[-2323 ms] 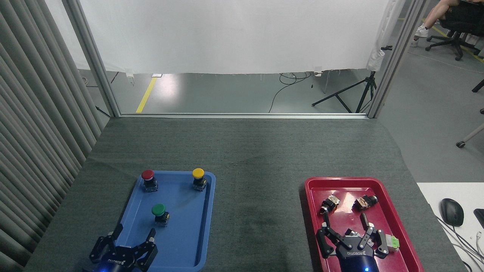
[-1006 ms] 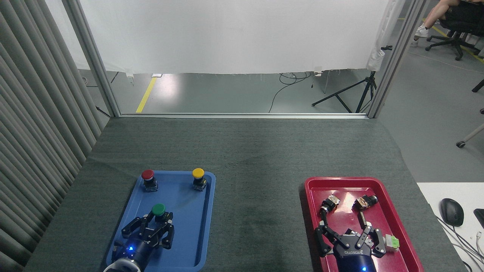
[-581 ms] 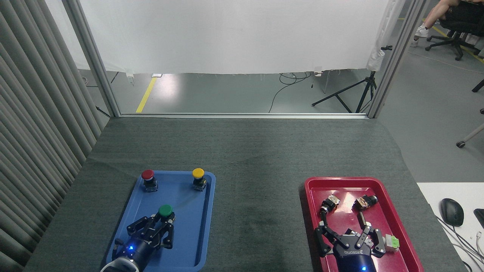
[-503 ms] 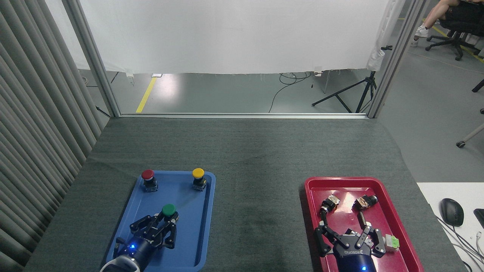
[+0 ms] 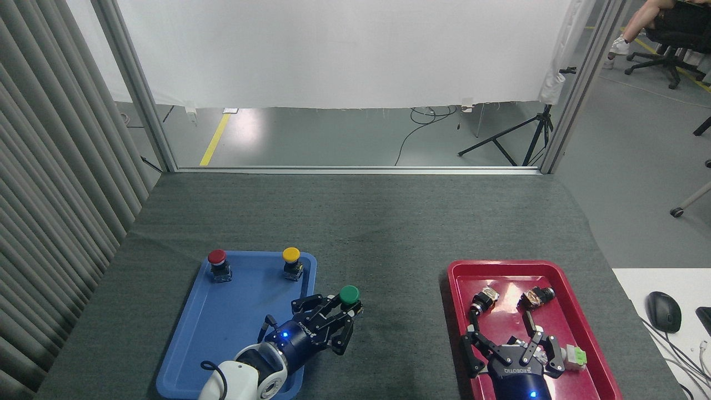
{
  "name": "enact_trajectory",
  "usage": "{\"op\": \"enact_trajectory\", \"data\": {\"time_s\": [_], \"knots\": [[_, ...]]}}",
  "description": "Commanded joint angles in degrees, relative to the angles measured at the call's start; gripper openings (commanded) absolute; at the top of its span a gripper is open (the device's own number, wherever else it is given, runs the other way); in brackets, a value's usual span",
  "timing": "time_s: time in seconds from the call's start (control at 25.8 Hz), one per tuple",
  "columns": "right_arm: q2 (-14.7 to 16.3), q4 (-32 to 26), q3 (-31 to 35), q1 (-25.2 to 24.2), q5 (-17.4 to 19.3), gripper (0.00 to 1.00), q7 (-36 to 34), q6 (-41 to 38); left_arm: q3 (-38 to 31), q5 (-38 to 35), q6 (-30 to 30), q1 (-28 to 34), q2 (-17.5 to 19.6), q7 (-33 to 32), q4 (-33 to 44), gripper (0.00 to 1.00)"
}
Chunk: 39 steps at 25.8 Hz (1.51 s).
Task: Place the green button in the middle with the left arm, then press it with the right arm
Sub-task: 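Carry the green button off the blue tray toward the table middle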
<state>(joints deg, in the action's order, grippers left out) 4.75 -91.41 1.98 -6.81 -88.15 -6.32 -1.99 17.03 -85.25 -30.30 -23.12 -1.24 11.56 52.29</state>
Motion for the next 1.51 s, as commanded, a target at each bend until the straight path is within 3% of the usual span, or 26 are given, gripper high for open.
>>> {"op": "enact_trajectory", "data": {"time_s": [0.0, 0.19, 0.43, 0.5, 0.58, 0.66, 0.85, 1.05, 1.2, 1.35, 1.47], "knots": [[0.0, 0.0, -0.1, 0.1, 0.0, 0.92, 0.0, 0.1, 2.0, -1.6, 4.2, -0.7, -2.0, 0.0, -1.1, 0.02], [-0.4, 0.1, -0.3, 0.1, 0.0, 0.9, 0.0, 0.1, 3.8, -1.7, 5.2, -3.1, -3.3, 0.4, -7.2, 0.02], [-0.5, 0.2, -0.5, 0.1, 0.0, 0.9, 0.1, 0.1, 5.0, -1.6, 5.3, -3.3, -4.6, 0.5, -8.9, 0.05], [-0.5, 0.3, -0.5, 0.1, 0.1, 0.9, 0.1, 0.1, 5.0, -1.7, 5.4, -3.3, -5.4, 0.7, -9.9, 0.1], [-0.5, 0.4, -0.5, 0.1, 0.1, 0.9, 0.1, 0.1, 5.1, -1.5, 6.5, -3.3, -5.6, 1.1, -10.1, 0.26], [-0.5, 0.5, -0.6, 0.1, 0.1, 0.9, 0.1, 0.1, 5.5, -1.3, 7.8, -3.3, -6.1, 1.5, -10.1, 0.63], [-0.9, 0.8, -0.7, 0.1, 0.1, 0.9, 0.1, 0.1, 6.3, -1.2, 7.1, -2.7, -5.9, 1.9, -9.3, 0.99], [-1.2, 0.9, -0.8, 0.1, 0.1, 0.9, 0.1, 0.1, 6.3, -1.1, 6.4, 0.9, -5.1, 1.5, -1.2, 0.99], [-1.8, 1.1, -1.4, 0.2, 0.1, 0.9, 0.1, 0.1, 5.9, -0.6, 7.2, 4.9, -1.8, 1.1, 7.9, 0.99], [-2.4, 1.2, -2.1, 0.2, 0.1, 0.9, 0.1, 0.1, 5.5, -0.7, 7.5, 7.9, -1.0, 0.9, 12.8, 0.99], [-2.6, 2.5, -3.4, 0.7, 0.1, 0.87, -0.2, 0.1, 2.5, -0.2, 10.5, 12.2, 2.0, 0.9, 20.1, 0.99]]}}
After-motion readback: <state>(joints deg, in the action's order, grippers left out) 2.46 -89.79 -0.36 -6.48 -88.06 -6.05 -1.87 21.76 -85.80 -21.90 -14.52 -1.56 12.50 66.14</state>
